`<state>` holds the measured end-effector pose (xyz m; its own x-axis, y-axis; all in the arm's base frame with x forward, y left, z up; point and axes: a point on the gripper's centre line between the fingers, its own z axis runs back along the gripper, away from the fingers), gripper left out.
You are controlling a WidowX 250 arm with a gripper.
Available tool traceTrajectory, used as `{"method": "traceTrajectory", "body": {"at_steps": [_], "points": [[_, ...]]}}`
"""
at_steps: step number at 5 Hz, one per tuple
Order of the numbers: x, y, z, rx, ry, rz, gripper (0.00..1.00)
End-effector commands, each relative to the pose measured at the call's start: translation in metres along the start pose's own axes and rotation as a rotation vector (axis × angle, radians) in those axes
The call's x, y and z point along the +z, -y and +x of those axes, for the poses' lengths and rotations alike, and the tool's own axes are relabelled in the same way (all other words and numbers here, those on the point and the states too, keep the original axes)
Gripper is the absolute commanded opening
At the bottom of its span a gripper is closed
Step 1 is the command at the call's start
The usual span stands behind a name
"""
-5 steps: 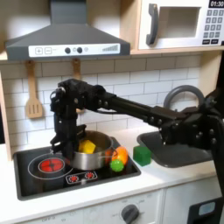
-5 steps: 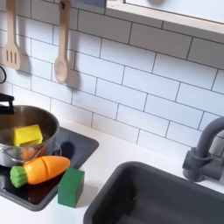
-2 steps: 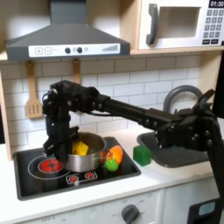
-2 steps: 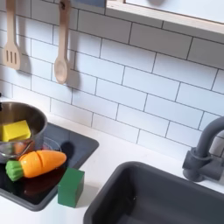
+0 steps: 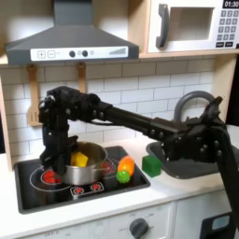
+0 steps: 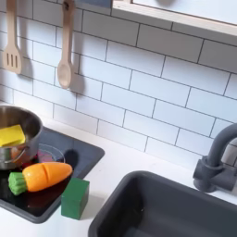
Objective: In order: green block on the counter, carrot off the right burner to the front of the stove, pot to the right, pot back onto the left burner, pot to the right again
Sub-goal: 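Slide the pot back onto the left burner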
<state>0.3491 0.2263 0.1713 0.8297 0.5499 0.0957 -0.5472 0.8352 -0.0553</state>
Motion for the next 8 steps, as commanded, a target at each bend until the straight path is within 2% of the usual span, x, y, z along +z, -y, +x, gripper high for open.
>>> {"method": "traceTrajectory", "body": {"at_steps": [1, 4, 7, 8], "points": [[0.0, -0.02, 0.015, 0.057, 0.007, 0.006, 0.0], [-0.005, -0.045, 0.022, 0.123, -0.004, 0.008, 0.0], [-0.004, -0.059, 0.02, 0.164, -0.003, 0.014, 0.0], [-0.003, -0.057, 0.02, 0.166, -0.003, 0.016, 0.0]]}}
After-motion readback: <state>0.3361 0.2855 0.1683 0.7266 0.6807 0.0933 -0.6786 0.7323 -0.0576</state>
